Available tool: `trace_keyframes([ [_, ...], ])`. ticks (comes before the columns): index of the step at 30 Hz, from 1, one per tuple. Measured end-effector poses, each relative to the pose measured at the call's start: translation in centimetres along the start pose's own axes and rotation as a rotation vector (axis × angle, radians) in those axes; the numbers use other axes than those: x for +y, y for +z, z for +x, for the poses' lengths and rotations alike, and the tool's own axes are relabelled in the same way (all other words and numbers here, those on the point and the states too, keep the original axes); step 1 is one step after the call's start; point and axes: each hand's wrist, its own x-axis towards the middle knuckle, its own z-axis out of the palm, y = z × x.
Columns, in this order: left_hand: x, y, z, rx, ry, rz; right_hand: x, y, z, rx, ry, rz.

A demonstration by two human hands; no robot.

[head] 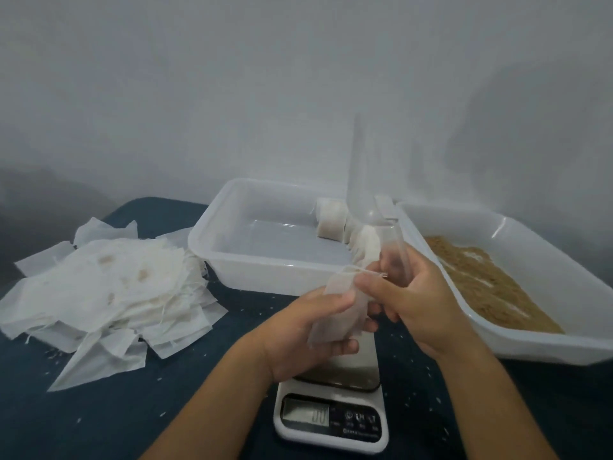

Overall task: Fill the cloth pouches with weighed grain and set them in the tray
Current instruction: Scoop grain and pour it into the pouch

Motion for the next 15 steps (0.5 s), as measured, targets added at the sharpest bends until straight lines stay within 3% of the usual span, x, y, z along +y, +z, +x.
trace_keyframes([
  [7, -0.9, -0.5, 1.3, 0.354, 0.123, 0.324, 1.3, -0.8, -0.6, 0.181, -0.038, -0.028],
  [15, -1.6, 0.3, 1.7, 0.534, 0.201, 0.329, 2.5, -1.5, -1.4, 0.073, -0.002, 0.014],
])
